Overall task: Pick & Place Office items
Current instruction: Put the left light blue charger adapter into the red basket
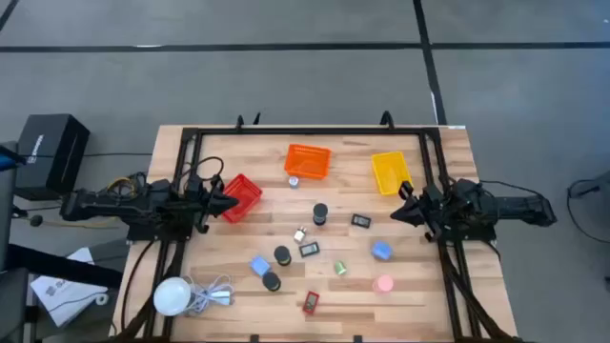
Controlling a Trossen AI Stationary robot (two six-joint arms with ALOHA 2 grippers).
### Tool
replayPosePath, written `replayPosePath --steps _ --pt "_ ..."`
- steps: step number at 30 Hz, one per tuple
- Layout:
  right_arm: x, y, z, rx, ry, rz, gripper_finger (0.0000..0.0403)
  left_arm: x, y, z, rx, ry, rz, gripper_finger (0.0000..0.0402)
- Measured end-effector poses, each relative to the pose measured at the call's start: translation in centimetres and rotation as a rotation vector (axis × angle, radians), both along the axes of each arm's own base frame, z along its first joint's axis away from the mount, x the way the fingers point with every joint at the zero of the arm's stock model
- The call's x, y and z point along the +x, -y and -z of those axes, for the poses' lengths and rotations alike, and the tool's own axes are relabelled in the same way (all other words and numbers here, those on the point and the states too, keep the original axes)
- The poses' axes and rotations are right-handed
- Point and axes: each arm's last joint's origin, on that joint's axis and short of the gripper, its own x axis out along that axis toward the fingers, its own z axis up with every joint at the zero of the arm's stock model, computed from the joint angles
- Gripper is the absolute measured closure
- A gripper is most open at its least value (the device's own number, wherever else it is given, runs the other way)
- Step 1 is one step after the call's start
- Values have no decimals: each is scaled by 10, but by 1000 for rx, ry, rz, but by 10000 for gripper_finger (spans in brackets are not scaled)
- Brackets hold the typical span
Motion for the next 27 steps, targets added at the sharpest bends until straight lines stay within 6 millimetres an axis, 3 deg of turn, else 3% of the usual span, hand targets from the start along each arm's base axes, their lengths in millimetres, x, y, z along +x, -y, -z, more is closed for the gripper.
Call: replayPosePath --steps 12,16,20,27 --pt "0 0 1 -55 7 15 398 5 0 5 -50 -56 15 393" --pt "1 3 0 -185 47 142 402 8 0 5 -50 -61 16 400" --pt "1 6 0 -187 37 231 401 12 3 4 -47 -49 37 400" --pt "0 6 -7 -194 113 253 400 25 14 -14 93 -16 90 400"
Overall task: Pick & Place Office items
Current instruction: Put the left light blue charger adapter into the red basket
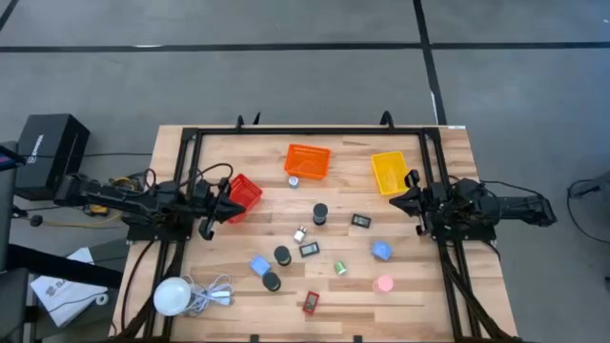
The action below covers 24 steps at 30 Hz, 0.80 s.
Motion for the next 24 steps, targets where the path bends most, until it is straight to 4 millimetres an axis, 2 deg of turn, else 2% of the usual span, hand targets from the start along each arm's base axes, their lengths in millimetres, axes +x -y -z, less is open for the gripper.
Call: replayPosePath --steps 6,11,17,24 --pt "-1 2 -4 -8 46 66 397 25 18 -21 139 -42 76 400" --pt "3 2 -1 0 4 80 348 44 36 -22 299 -90 139 400" --pt "9 -1 6 44 -80 36 288 53 49 -19 313 -136 197 401" --pt "13 -7 4 59 -76 -14 261 58 49 -33 303 -97 183 373"
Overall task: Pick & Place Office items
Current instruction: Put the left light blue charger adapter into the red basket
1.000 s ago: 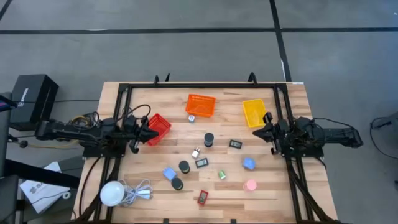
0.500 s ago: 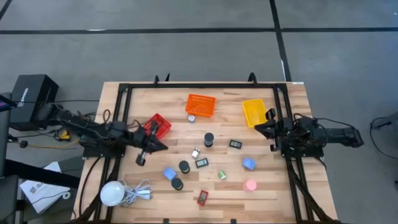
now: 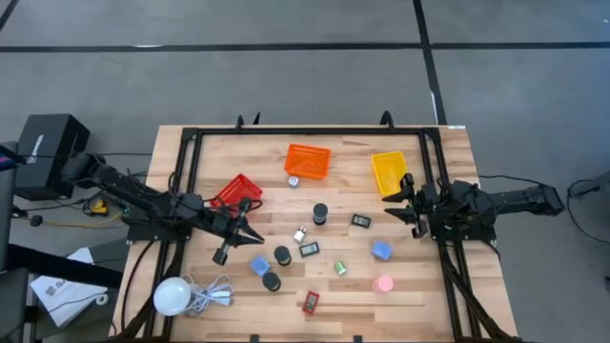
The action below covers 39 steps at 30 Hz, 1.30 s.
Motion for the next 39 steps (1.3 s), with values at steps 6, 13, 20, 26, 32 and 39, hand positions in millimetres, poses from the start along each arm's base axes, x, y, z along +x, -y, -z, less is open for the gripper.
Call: replayPosePath --steps 6,13,20,26,32,39 --pt "0 -1 -9 -91 94 14 260 3 -7 2 34 -26 -52 310" --pt "17 -4 -21 -157 29 -39 263 4 -17 15 75 -151 -106 244" --pt "56 -7 -40 -215 -82 -40 278 4 -16 18 82 -227 -67 233" --pt "105 -11 -48 -314 -193 -39 256 7 -14 8 115 -374 -51 243" --pt "145 -14 -56 -345 -289 -50 237 2 -9 13 62 -508 -41 250" --pt "166 -13 -50 -352 -448 -65 236 0 -1 31 127 -652 -25 251"
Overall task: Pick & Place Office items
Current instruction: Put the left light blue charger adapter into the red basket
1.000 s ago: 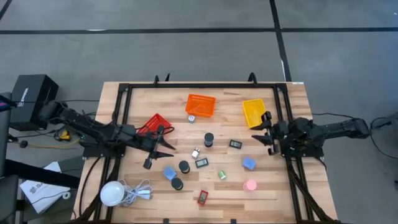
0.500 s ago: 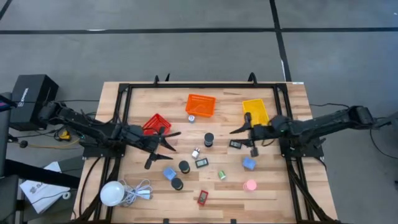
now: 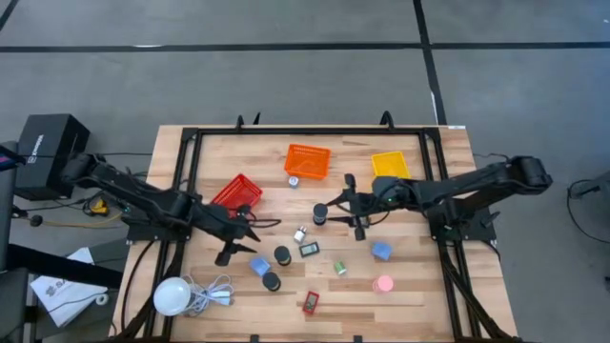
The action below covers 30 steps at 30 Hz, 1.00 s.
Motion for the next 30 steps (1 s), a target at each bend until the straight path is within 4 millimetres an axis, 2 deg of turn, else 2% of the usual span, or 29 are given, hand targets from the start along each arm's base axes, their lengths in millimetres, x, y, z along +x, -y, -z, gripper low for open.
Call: replayPosePath --steps 8,15,23,30 --pt "11 2 2 -6 -15 8 213 13 6 25 0 -130 -27 231" --pt "10 8 0 7 -3 32 186 17 16 42 30 -194 17 185" --pt "10 7 0 9 -4 32 182 22 33 54 6 -196 108 132" --pt "10 8 -1 9 0 34 182 28 39 70 81 -205 161 121"
